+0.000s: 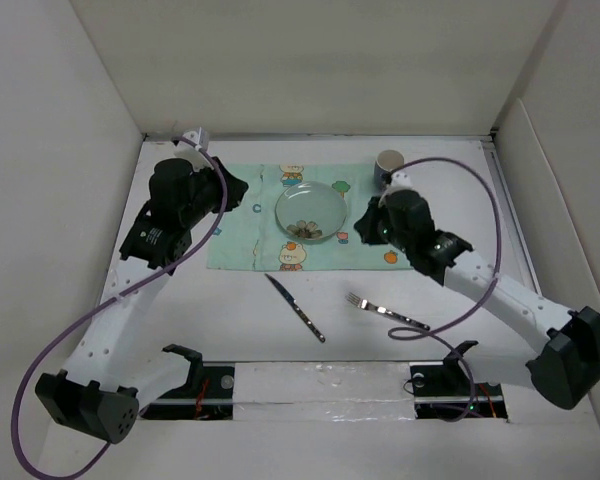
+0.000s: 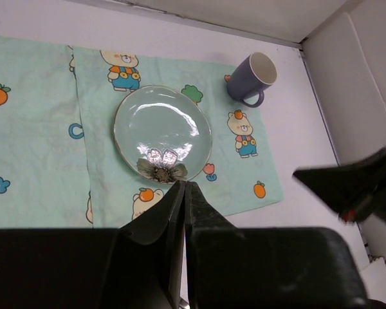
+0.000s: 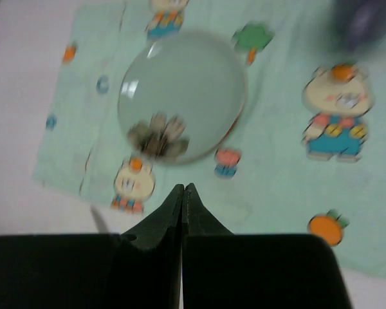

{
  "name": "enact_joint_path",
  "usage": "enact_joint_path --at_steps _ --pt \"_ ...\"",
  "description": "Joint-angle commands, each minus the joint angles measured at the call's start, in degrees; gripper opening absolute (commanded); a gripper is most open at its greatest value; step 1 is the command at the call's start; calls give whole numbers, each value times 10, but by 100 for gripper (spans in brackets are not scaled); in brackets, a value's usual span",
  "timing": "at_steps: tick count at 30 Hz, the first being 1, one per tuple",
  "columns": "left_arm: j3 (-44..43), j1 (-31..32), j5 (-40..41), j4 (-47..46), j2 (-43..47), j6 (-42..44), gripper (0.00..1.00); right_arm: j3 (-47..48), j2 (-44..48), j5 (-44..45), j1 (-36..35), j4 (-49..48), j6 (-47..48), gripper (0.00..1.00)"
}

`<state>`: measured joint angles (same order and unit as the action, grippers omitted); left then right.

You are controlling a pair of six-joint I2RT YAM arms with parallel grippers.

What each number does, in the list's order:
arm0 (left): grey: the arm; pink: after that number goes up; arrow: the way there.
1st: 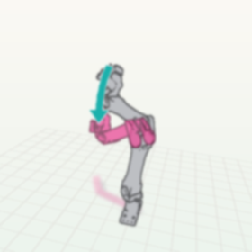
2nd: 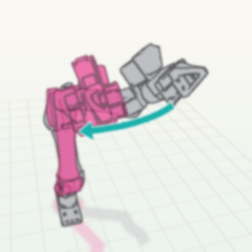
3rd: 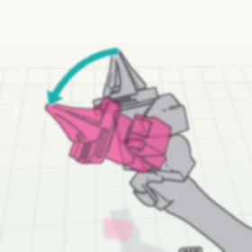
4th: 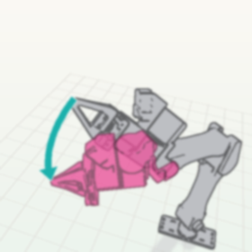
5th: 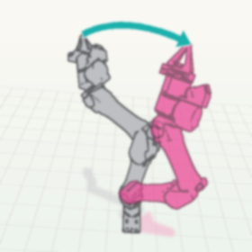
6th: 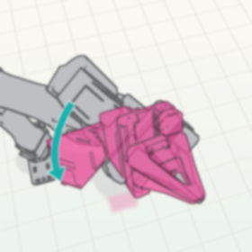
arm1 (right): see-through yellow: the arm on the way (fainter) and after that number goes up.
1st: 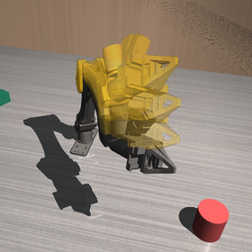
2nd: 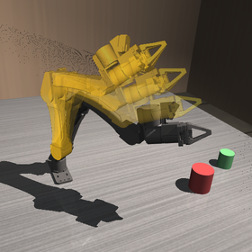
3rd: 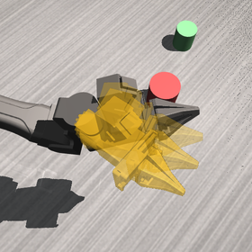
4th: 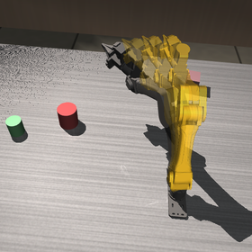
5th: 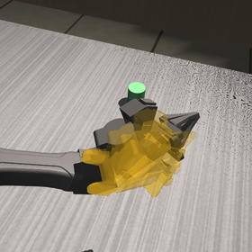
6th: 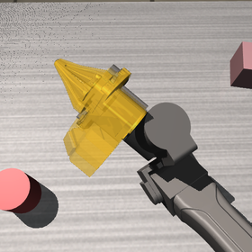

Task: Set the dinner table for one person

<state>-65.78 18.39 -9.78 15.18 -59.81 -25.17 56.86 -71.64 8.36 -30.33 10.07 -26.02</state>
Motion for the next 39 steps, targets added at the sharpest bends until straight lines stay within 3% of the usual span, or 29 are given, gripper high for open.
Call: enact_joint_path --at_steps 1,2,4,7,9,14,21,23,26,28,32,35,39 --pt "-38 2 20 13 -6 30 0 -59 54 -33 -90 30 -35 0" --pt "-44 2 23 17 -9 35 2 -85 64 -41 -117 29 -44 3" --pt "-53 2 35 29 -10 47 8 -106 77 -42 -191 21 -52 17" --pt "-64 2 61 46 -14 72 27 -115 11 -44 -270 28 -54 52" --pt "-67 2 66 49 -14 80 29 -101 -9 -35 -284 30 -49 56" --pt "-78 2 81 57 -11 93 32 -42 -169 -6 -353 40 -17 59" --pt "-58 2 64 58 9 81 32 18 -281 38 -400 52 -27 55" --pt "-56 2 64 59 17 79 32 31 -296 67 -411 73 -32 42" --pt "-58 2 64 62 24 79 32 63 -326 96 -446 119 -21 7" --pt "-58 2 64 61 28 78 32 81 -346 115 -476 154 -20 0" --pt "-58 2 65 58 32 76 32 106 -337 125 -489 181 -27 0" --pt "-61 2 71 62 33 78 32 116 -265 145 -482 181 -32 0" --pt "-68 2 73 61 27 78 32 131 -160 135 -394 175 -26 0"
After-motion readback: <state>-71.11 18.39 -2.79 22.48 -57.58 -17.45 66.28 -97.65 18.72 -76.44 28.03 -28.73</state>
